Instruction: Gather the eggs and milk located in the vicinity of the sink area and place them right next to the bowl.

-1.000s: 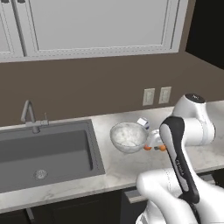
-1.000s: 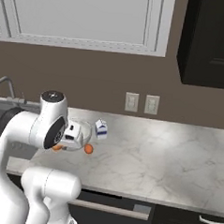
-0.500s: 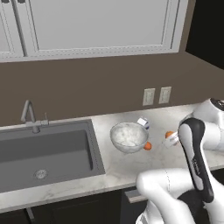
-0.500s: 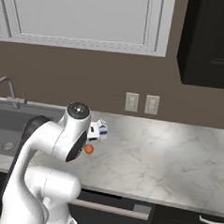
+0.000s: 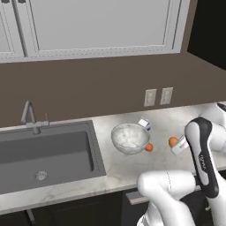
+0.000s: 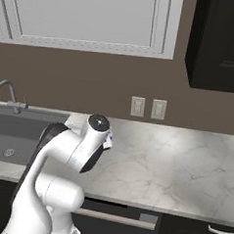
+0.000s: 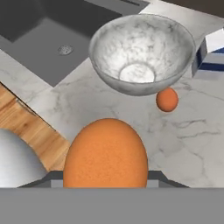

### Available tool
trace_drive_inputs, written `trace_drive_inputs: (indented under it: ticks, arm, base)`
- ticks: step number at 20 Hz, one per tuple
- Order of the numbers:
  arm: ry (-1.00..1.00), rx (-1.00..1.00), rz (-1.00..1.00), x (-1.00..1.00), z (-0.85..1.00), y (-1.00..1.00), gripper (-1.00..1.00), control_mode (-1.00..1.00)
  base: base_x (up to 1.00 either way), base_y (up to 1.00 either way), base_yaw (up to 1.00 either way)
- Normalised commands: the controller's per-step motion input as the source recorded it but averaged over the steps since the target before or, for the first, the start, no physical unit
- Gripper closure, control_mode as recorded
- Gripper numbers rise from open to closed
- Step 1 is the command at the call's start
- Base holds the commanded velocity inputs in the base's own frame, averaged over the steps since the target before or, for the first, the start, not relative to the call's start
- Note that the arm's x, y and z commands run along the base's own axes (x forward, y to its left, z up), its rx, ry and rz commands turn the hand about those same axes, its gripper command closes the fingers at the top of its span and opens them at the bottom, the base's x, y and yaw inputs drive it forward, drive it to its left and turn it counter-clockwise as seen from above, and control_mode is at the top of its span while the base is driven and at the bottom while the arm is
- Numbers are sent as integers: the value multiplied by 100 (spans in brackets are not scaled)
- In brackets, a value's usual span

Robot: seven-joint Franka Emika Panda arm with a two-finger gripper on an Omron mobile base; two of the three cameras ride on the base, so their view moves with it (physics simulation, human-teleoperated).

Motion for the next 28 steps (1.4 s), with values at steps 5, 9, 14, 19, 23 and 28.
trace_drive_inputs:
  ticks: [5, 9, 14, 19, 23, 28]
  arm:
    - [59, -1, 15, 27, -3, 0, 100, -100]
    - [27, 0, 10, 13, -9, 0, 100, -100]
    - [-1, 0, 12, 0, -39, 0, 100, -100]
    - [-11, 0, 10, 0, -57, 0, 100, -100]
    - [-18, 2, 6, 0, -22, 0, 100, -100]
    - [-15, 8, 0, 1, 0, 0, 100, -100]
  base:
    - [0, 0, 0]
    - [0, 0, 0]
    - [0, 0, 0]
    - [0, 0, 0]
    - [0, 0, 0]
    - [0, 0, 0]
